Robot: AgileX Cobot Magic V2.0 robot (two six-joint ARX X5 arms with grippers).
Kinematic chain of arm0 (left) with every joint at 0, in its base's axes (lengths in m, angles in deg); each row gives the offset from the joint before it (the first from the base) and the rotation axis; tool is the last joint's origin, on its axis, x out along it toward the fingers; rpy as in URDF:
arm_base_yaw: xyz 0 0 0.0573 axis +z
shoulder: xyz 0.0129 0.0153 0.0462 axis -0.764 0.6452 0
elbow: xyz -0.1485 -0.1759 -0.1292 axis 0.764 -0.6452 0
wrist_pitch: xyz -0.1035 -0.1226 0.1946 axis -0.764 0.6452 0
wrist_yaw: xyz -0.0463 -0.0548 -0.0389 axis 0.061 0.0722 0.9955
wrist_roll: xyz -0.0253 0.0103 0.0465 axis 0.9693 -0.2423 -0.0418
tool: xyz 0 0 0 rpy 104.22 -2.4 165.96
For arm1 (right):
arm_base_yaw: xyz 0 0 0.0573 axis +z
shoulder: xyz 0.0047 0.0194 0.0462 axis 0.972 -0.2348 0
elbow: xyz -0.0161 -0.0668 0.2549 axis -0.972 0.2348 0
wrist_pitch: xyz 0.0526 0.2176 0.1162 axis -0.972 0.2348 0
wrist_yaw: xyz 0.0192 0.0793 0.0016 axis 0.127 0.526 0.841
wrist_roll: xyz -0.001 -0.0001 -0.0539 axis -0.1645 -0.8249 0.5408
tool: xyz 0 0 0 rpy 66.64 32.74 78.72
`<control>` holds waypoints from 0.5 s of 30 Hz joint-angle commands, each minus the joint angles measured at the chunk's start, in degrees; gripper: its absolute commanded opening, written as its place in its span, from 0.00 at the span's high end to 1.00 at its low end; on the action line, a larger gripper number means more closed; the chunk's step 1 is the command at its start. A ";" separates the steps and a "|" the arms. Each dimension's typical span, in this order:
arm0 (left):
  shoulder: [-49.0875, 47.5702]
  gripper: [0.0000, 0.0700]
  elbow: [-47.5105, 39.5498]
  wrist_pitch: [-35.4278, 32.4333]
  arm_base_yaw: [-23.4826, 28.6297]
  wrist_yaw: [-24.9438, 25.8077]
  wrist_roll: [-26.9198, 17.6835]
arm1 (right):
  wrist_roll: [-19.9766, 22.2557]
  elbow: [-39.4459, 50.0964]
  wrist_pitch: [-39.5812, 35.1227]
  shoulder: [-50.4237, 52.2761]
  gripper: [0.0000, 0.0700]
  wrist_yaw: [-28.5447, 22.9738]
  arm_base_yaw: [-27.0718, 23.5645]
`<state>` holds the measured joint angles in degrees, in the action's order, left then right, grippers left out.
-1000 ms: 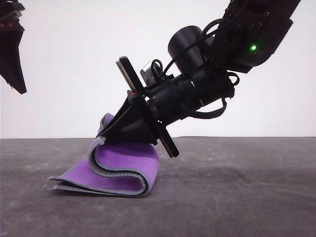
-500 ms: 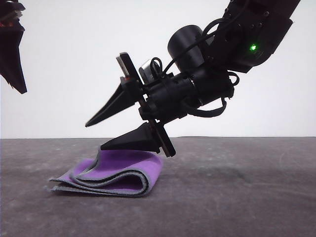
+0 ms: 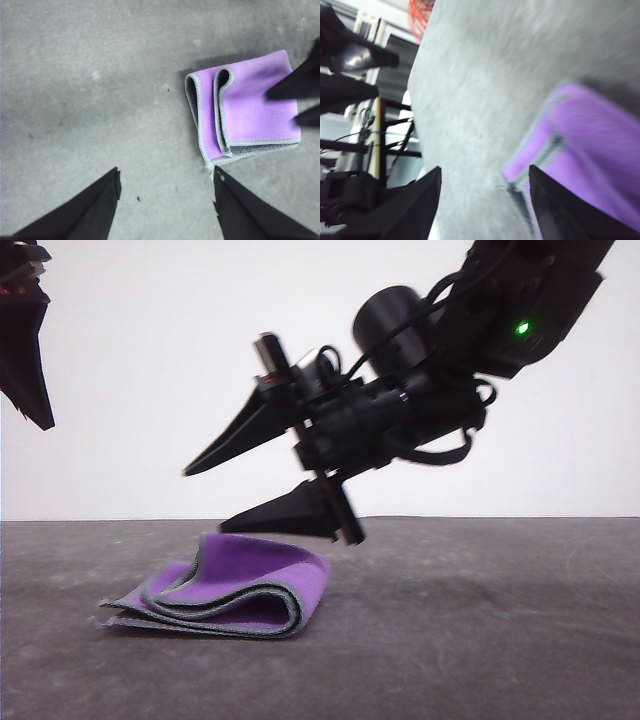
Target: Fold clothes
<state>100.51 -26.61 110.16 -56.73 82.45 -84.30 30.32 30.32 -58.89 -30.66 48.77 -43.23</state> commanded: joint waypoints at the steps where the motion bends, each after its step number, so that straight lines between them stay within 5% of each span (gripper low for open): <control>1: 0.39 0.49 0.28 -0.20 -0.04 -0.02 -1.22 | 4.98 -1.11 2.09 1.92 0.50 -0.34 -1.05; 4: 0.39 0.49 0.28 -0.25 0.23 -0.02 -1.74 | 10.37 -1.11 8.92 6.00 0.50 -3.21 -3.71; 11: 0.39 0.49 0.28 -0.42 1.96 -0.04 -2.42 | 27.05 -1.11 30.91 19.16 0.50 -19.43 -10.42; 15: 0.39 0.49 0.28 -0.50 3.82 -0.04 -2.90 | 32.58 -1.07 39.94 26.25 0.50 -29.19 -12.61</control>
<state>100.51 -26.61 109.97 -53.15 82.45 -86.02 57.53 30.32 -20.33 -5.11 21.69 -55.95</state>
